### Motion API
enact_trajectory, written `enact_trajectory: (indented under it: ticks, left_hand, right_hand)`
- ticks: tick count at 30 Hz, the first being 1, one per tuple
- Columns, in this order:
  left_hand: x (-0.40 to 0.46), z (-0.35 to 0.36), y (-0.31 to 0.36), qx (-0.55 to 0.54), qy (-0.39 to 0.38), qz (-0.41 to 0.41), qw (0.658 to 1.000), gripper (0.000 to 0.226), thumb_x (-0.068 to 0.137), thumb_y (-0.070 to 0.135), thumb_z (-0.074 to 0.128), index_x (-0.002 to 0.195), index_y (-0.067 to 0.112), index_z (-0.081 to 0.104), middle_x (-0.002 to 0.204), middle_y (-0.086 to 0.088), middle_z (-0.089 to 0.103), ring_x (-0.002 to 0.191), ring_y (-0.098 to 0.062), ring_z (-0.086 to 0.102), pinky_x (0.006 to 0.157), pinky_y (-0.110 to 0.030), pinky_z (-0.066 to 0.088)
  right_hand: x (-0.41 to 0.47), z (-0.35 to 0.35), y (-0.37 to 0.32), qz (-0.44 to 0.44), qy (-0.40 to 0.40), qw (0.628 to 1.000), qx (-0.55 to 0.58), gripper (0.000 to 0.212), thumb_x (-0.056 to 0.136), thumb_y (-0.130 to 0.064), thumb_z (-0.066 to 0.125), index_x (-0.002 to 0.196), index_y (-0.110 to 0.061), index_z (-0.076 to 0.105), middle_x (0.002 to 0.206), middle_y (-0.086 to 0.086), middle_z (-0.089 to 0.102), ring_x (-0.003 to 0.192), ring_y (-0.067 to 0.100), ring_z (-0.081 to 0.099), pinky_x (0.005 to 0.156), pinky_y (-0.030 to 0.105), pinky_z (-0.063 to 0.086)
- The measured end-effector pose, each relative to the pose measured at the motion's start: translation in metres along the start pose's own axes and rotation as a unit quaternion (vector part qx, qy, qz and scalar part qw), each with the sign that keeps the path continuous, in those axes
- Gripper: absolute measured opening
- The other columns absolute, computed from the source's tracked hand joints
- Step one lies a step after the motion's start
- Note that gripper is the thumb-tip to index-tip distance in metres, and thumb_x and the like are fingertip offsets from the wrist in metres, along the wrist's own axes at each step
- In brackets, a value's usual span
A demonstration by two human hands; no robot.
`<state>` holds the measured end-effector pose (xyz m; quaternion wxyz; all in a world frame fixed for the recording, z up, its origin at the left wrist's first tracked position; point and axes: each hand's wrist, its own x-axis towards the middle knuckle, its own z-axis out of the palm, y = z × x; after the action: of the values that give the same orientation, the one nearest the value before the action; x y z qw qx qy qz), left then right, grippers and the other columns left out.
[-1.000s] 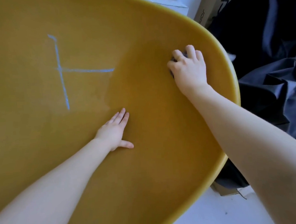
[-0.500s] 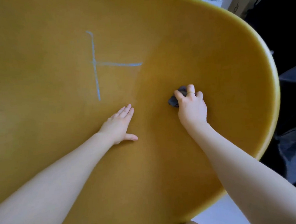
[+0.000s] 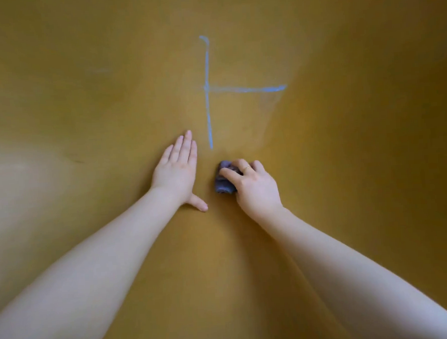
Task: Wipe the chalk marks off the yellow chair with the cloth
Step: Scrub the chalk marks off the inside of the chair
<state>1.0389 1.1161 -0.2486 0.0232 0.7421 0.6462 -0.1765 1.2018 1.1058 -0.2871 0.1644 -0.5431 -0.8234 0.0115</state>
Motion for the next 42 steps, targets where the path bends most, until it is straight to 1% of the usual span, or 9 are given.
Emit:
enact_trajectory:
  ticks: [3, 7, 12, 20, 26, 30, 35, 38, 42]
  left_hand:
    - [0.009, -0.002, -0.002, 0.006, -0.011, 0.006, 1.000, 0.151, 0.048, 0.075, 0.070, 0.145, -0.001, -0.018, 0.151, -0.016, -0.029, 0.144, -0.025, -0.016, 0.116, -0.033, -0.004]
    - [0.011, 0.003, -0.006, -0.017, -0.011, 0.017, 1.000, 0.150, 0.049, 0.074, 0.070, 0.144, 0.000, -0.019, 0.150, -0.015, -0.032, 0.143, -0.024, -0.019, 0.116, -0.031, -0.003]
    - [0.015, 0.010, -0.013, -0.047, 0.006, 0.037, 0.998, 0.150, 0.049, 0.076, 0.068, 0.144, 0.001, -0.021, 0.150, -0.013, -0.033, 0.143, -0.023, -0.021, 0.115, -0.031, -0.008]
    - [0.014, 0.009, -0.014, -0.059, 0.022, 0.045, 0.997, 0.150, 0.049, 0.075, 0.069, 0.145, 0.001, -0.020, 0.151, -0.013, -0.031, 0.143, -0.023, -0.020, 0.115, -0.032, -0.008]
    - [0.009, 0.004, -0.015, -0.065, 0.014, 0.040, 0.997, 0.143, 0.054, 0.073, 0.069, 0.146, 0.003, -0.016, 0.153, -0.011, -0.027, 0.144, -0.021, -0.016, 0.116, -0.032, -0.007]
    - [0.016, -0.012, -0.026, -0.043, 0.055, 0.040, 0.997, 0.111, 0.074, 0.057, 0.065, 0.150, 0.008, 0.000, 0.158, -0.006, -0.009, 0.145, -0.018, 0.004, 0.117, -0.030, -0.002]
    - [0.037, -0.036, -0.030, 0.075, 0.082, -0.037, 0.993, 0.140, 0.061, 0.062, 0.072, 0.143, -0.002, -0.021, 0.151, -0.019, -0.028, 0.143, -0.029, -0.016, 0.115, -0.036, -0.009]
    - [0.053, -0.044, -0.032, 0.088, 0.065, -0.063, 0.992, 0.152, 0.051, 0.071, 0.071, 0.141, -0.005, -0.024, 0.149, -0.021, -0.030, 0.143, -0.030, -0.019, 0.115, -0.036, -0.010]
    - [0.059, -0.039, -0.038, 0.067, 0.075, -0.049, 0.994, 0.152, 0.049, 0.071, 0.072, 0.142, -0.002, -0.023, 0.151, -0.019, -0.028, 0.143, -0.027, -0.017, 0.116, -0.034, -0.006]
  right_hand:
    - [0.019, -0.010, 0.036, -0.032, 0.027, 0.997, -0.058, 0.039, 0.075, -0.019, 0.036, 0.095, -0.021, 0.070, 0.088, 0.010, 0.064, 0.066, 0.029, 0.054, 0.048, 0.026, 0.040]
    - [0.062, -0.042, 0.076, 0.071, 0.093, 0.988, -0.100, 0.035, 0.076, -0.005, 0.043, 0.101, -0.013, 0.066, 0.110, 0.019, 0.059, 0.083, 0.039, 0.052, 0.062, 0.036, 0.040]
    - [0.073, -0.026, 0.052, 0.197, 0.139, 0.970, -0.017, 0.043, 0.074, 0.005, 0.050, 0.107, -0.019, 0.063, 0.124, 0.008, 0.053, 0.092, 0.033, 0.044, 0.063, 0.029, 0.033]
    - [0.033, 0.028, -0.013, 0.048, 0.102, 0.992, 0.052, 0.041, 0.071, -0.015, 0.034, 0.091, -0.021, 0.069, 0.104, 0.006, 0.064, 0.071, 0.028, 0.049, 0.064, 0.027, 0.045]
    - [0.039, 0.023, -0.011, 0.049, 0.091, 0.995, 0.013, 0.044, 0.071, -0.014, 0.032, 0.094, -0.021, 0.069, 0.109, 0.008, 0.064, 0.080, 0.033, 0.055, 0.061, 0.031, 0.050]
    - [0.072, -0.015, 0.038, 0.149, 0.112, 0.982, -0.007, 0.042, 0.077, -0.002, 0.047, 0.107, -0.024, 0.064, 0.125, 0.007, 0.053, 0.095, 0.034, 0.046, 0.069, 0.032, 0.041]
    - [0.110, -0.057, 0.082, 0.216, 0.219, 0.951, -0.015, 0.047, 0.076, 0.006, 0.045, 0.110, -0.022, 0.060, 0.130, 0.008, 0.046, 0.101, 0.034, 0.040, 0.072, 0.037, 0.043]
    - [0.121, -0.048, 0.079, 0.230, 0.258, 0.938, 0.009, 0.049, 0.075, 0.008, 0.045, 0.112, -0.022, 0.059, 0.132, 0.007, 0.046, 0.103, 0.034, 0.041, 0.070, 0.031, 0.037]
    - [0.105, 0.001, 0.037, 0.096, 0.183, 0.977, 0.047, 0.043, 0.069, 0.003, 0.060, 0.104, -0.021, 0.066, 0.117, 0.009, 0.057, 0.082, 0.032, 0.049, 0.066, 0.026, 0.034]
